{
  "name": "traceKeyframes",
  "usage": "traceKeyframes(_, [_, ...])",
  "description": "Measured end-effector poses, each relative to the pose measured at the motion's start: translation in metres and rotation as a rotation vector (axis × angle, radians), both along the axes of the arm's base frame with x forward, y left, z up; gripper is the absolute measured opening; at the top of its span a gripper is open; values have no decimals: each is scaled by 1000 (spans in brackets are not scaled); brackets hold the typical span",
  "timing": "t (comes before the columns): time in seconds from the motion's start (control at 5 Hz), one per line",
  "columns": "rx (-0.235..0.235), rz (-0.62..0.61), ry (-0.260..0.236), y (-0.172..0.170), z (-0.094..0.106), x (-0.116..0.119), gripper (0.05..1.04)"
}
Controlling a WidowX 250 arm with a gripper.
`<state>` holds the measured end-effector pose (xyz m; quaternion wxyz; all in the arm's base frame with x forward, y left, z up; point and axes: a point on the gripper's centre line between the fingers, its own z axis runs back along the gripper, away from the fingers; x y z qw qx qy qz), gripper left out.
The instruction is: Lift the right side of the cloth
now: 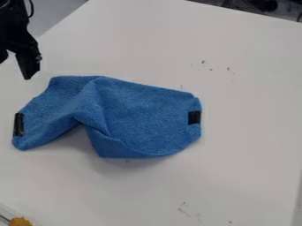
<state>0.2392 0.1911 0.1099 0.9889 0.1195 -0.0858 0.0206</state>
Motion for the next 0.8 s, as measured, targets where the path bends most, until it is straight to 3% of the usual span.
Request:
traceKeyframes(0.4, [-21, 4, 30, -20, -9, -3, 1000])
traceKeyframes(0.8, [-24, 12, 10, -65, 7, 0, 1000])
